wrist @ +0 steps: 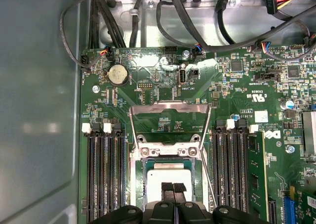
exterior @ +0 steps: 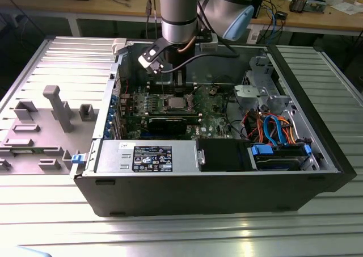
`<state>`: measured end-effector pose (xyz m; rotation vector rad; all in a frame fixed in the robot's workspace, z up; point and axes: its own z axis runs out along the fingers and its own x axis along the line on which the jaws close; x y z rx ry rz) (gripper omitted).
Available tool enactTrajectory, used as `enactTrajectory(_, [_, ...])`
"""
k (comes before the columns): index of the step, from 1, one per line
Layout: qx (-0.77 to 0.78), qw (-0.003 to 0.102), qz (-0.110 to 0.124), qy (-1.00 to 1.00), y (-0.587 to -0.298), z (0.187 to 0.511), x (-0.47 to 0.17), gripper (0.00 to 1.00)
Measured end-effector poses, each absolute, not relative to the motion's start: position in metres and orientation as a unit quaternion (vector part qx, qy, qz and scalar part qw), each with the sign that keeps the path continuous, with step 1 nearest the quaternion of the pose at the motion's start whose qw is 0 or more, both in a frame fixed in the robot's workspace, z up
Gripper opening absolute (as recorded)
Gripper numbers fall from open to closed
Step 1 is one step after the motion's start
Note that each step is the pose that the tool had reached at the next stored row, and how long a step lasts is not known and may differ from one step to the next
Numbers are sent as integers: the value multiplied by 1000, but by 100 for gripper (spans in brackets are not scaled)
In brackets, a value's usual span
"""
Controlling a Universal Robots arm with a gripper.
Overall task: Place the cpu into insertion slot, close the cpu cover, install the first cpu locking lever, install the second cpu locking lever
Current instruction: 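Close the cpu cover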
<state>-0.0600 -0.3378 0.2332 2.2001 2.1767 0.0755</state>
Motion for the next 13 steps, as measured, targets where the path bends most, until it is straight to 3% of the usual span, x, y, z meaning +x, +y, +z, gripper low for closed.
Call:
enactTrajectory(3, [711, 14, 15, 703, -338, 233, -56, 11])
enactTrajectory(13, [711, 13, 14, 703, -338, 235, -55, 11])
